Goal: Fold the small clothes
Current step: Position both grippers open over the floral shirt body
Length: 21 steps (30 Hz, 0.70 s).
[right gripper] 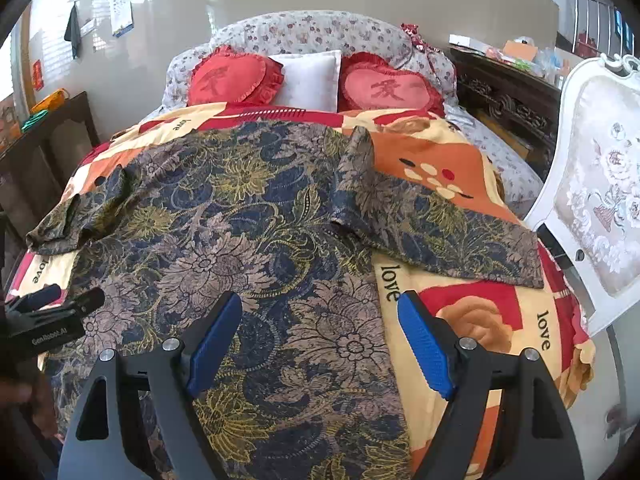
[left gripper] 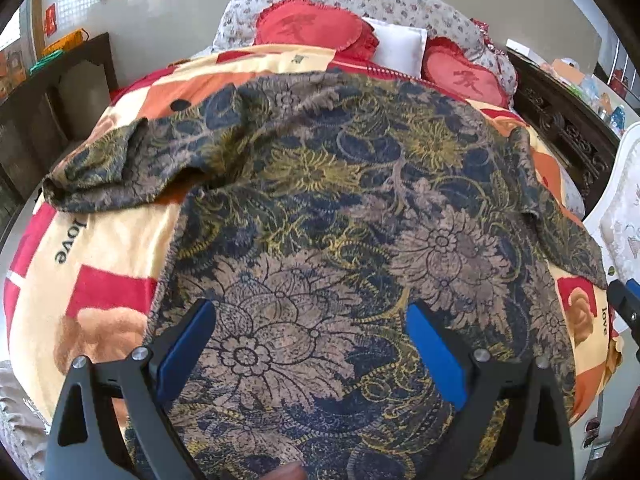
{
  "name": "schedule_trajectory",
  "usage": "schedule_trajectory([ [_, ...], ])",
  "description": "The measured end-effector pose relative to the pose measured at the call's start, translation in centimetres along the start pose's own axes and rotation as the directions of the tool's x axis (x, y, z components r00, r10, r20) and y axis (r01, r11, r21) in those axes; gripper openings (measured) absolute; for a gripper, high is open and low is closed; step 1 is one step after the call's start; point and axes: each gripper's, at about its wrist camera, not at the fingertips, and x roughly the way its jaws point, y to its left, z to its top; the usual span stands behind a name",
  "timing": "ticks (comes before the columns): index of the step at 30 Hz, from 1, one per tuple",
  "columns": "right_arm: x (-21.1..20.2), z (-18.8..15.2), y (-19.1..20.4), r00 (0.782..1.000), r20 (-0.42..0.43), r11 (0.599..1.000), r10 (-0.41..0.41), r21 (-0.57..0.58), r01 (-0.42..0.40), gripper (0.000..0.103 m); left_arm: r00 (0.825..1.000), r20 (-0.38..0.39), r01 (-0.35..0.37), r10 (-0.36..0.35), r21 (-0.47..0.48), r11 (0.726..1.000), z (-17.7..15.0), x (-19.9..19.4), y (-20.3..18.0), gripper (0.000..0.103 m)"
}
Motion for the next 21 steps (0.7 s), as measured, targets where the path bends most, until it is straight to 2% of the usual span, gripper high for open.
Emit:
schedule_trajectory([
  [12, 1.8, 0.0, 0.1, 0.999, -0.046, 1.0, -0.02, 0.01, 0.021, 0.068, 0.999, -0.047, 0.002, -0.003, -0.011, 1.0, -0.4, 1.8, 0.2, 0.098],
  [21, 2.8, 0.2, 0.6, 0.998, -0.062, 1.0, -0.006, 0.002, 0.006, 0.068, 0.998, -0.066, -0.003, 0.002, -0.013, 1.0, -0.6, 2.6, 0.5, 0.098],
])
